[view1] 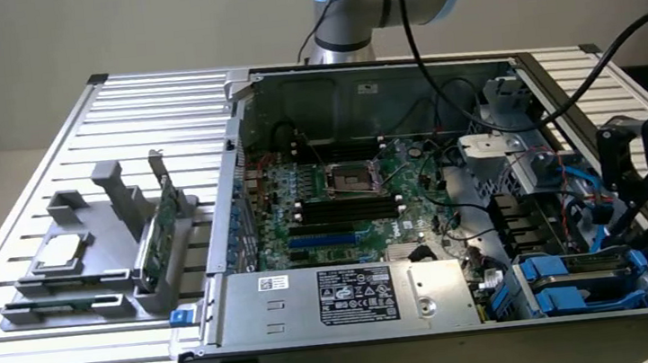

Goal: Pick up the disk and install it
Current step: 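Insert the first disk wire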

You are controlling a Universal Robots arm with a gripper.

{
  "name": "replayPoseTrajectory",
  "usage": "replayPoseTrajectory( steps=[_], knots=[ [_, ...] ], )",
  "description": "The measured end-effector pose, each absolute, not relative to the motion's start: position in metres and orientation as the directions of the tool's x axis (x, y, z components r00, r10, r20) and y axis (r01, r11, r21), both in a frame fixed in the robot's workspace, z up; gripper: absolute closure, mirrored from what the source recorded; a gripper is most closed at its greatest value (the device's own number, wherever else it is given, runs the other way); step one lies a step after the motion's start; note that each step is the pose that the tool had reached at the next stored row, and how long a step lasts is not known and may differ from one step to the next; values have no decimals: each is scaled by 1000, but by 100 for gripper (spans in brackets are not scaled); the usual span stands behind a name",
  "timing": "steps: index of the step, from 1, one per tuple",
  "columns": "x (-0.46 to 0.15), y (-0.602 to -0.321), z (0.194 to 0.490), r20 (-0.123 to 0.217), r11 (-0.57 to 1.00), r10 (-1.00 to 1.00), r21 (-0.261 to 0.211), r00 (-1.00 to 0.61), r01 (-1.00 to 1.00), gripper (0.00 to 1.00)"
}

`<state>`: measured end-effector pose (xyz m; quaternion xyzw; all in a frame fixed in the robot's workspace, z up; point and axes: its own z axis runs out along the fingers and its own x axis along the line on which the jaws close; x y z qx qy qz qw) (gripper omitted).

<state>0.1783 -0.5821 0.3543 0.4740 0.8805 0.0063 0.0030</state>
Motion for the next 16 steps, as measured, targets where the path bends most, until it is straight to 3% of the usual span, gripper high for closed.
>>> replayPoseTrajectory(
  steps=[16],
  knots=[
    [189, -587, 353, 16, 546, 838, -5, -546, 838, 74]
  ],
)
